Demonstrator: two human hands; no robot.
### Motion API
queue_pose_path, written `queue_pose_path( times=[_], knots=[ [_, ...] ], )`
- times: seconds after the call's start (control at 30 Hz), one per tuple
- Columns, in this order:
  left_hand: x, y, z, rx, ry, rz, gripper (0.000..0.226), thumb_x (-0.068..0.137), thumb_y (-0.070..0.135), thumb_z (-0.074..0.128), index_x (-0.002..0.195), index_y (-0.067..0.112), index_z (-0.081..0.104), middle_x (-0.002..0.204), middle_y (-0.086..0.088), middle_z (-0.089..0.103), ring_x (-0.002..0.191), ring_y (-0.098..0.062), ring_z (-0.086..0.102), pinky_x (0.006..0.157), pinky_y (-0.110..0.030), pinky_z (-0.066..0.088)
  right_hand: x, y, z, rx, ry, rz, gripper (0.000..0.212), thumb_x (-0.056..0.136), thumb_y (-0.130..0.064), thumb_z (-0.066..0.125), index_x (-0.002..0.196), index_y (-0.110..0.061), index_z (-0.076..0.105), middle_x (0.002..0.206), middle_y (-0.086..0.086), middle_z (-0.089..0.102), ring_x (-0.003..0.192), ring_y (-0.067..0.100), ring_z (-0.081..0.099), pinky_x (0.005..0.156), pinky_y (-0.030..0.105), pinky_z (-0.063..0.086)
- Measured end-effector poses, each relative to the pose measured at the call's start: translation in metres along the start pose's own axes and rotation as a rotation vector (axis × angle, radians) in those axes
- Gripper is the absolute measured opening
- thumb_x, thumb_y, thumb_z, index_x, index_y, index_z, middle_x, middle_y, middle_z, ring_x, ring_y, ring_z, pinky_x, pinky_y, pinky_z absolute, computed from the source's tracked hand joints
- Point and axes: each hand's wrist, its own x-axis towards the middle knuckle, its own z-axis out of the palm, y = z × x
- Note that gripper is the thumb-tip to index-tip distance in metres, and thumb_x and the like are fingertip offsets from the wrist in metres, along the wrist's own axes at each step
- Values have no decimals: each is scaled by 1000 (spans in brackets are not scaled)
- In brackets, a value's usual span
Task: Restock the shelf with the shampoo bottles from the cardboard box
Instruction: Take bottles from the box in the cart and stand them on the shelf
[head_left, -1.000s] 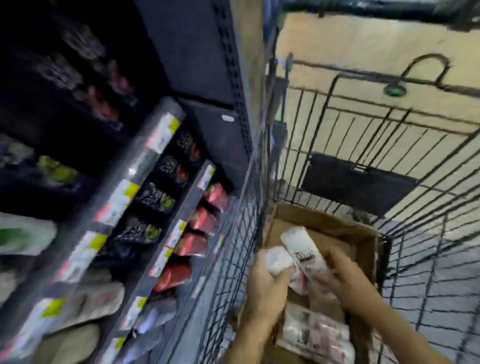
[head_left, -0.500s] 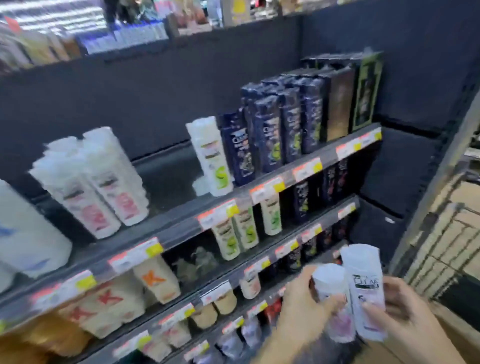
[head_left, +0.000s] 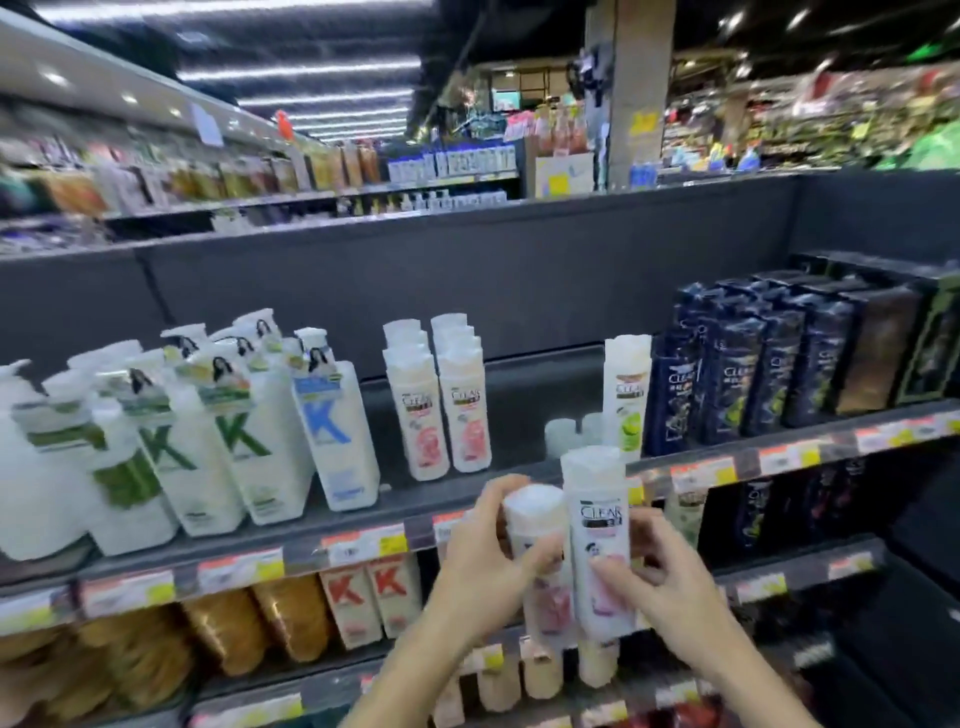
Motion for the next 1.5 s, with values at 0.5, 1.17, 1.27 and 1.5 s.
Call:
queue_pose_path(
  times=[0.5, 1.17, 1.27, 1.5],
  knots=[
    [66, 35, -92, 48, 435, 9, 49, 80, 12, 77, 117, 27, 49, 99, 5, 71, 90, -6, 70, 72, -25, 57, 150, -62, 69, 21, -212, -255, 38, 83, -30, 75, 115, -32, 54, 108, -20, 65, 98, -10, 59, 75, 11, 50],
    [74, 5, -111, 57, 457, 53, 48, 83, 18, 76, 115, 39, 49, 118, 13, 61, 105, -3, 62, 82, -23, 57, 144, 3, 84, -626, -108, -163, 67, 83, -63, 61, 136, -26, 48, 129, -11, 51, 120, 9, 50, 97, 32, 47],
    [75, 0, -108, 116, 447, 46, 51, 83, 19, 75, 126, 30, 50, 128, 12, 53, 115, -3, 52, 77, -12, 48, 141, 20, 74, -859, -150, -289, 59, 88, -61, 55, 131, -20, 55, 129, -6, 52, 118, 12, 49, 100, 31, 42],
    [86, -6, -102, 136, 458, 59, 55, 83, 16, 74, 133, 23, 51, 124, 8, 48, 112, -3, 49, 89, -22, 53, 137, 34, 75, -897, -97, -374, 56, 87, -57, 59, 127, -18, 59, 128, -3, 55, 119, 19, 53, 103, 38, 39]
  ],
)
